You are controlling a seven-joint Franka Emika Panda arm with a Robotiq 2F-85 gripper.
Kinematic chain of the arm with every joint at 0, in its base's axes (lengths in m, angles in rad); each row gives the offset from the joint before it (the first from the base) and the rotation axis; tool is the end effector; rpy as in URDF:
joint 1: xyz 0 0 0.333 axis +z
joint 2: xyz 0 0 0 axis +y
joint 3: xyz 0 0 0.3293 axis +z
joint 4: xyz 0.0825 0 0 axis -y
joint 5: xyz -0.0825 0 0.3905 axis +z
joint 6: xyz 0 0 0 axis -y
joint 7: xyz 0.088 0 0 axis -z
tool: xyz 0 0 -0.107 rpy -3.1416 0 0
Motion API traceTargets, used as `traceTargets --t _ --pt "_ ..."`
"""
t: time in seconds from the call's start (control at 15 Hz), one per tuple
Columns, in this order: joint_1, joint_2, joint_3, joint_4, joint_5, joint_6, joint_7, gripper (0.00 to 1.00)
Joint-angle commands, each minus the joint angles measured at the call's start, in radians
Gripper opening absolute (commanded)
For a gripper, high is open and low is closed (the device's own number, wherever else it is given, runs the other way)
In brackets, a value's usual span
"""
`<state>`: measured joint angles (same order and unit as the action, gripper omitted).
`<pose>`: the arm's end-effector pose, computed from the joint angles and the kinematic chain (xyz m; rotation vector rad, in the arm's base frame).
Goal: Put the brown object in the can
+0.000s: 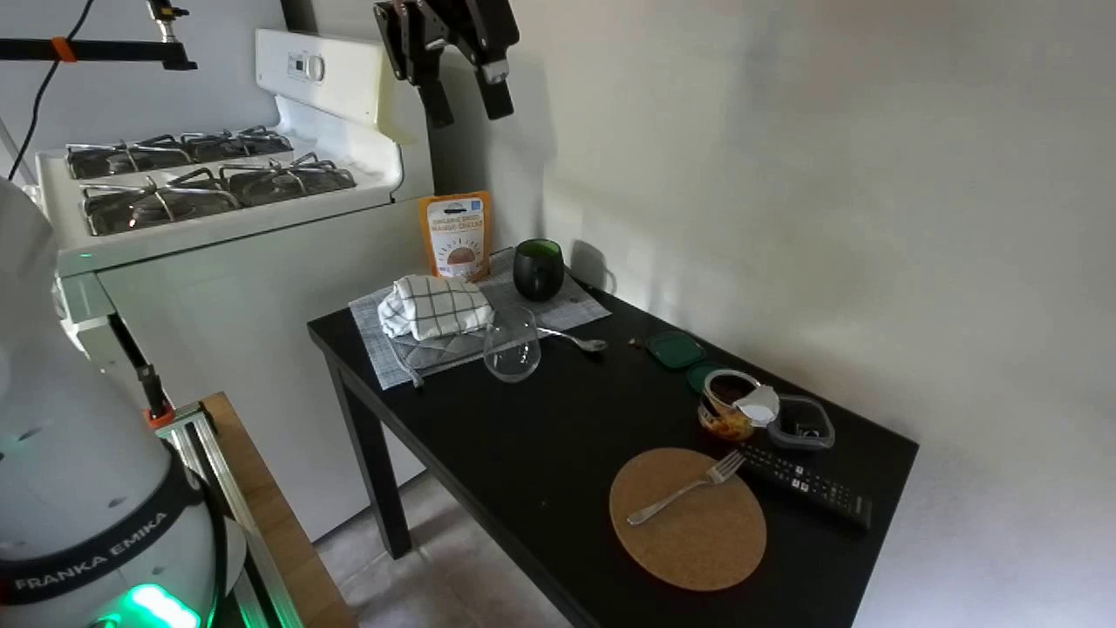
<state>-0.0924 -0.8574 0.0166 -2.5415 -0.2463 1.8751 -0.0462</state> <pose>0.3070 -0.0407 0.5628 2.8655 0.0250 0.2501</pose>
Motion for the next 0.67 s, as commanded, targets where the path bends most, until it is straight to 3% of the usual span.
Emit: traceTargets --t 0.0,0.13,0.27,0.6 --pt "0.016 0.001 -0.011 0.002 -0.01 -0.004 0.01 1.0" --pt "0.018 0.015 -0.017 0.001 0.001 0.026 0.019 1.0" --pt "0.013 0.109 -0.074 0.018 0.041 0.176 0.035 1.0" --pt "0.116 0.358 -0.292 0.097 0.26 0.48 -0.213 1.0"
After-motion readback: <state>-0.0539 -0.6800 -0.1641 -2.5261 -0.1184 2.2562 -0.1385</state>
